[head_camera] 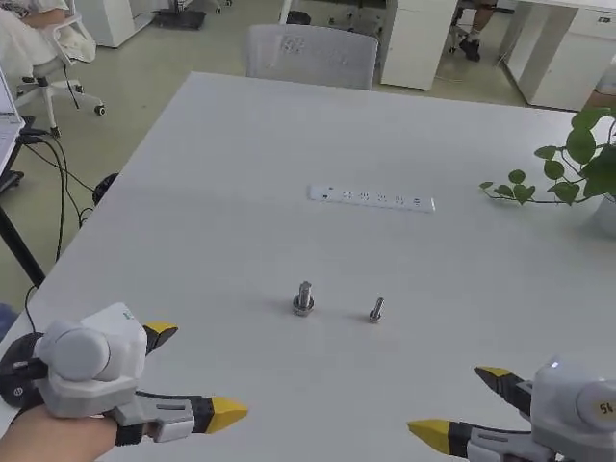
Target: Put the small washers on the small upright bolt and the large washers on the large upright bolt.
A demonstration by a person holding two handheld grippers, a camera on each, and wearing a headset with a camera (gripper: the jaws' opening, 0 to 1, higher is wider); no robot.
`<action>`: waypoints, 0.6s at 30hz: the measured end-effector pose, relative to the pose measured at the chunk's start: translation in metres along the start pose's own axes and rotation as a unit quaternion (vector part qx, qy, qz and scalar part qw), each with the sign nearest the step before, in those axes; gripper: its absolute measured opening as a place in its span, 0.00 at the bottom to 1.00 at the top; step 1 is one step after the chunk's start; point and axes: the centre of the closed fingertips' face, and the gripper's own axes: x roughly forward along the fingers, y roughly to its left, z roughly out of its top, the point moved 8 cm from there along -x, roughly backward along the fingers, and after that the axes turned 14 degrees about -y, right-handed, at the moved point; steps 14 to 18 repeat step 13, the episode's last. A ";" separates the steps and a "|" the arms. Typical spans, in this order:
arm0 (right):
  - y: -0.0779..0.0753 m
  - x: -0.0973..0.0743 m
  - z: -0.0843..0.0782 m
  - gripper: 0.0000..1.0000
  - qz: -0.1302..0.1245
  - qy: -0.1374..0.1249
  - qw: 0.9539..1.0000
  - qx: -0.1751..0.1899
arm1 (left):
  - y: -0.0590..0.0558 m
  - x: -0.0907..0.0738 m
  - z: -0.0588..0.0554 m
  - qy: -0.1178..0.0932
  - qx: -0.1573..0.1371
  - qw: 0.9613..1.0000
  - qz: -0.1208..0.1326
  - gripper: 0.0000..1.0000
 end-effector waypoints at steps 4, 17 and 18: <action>0.000 -0.001 0.000 0.93 -0.002 0.000 1.000 0.001 | 0.001 0.000 0.000 0.001 0.000 1.000 -0.001 0.92; -0.003 0.001 -0.001 0.93 -0.006 0.004 1.000 0.003 | 0.001 0.001 -0.001 0.005 -0.001 1.000 -0.003 0.91; -0.003 0.001 -0.001 0.93 -0.006 0.004 1.000 0.003 | 0.001 0.001 -0.001 0.005 -0.001 1.000 -0.003 0.91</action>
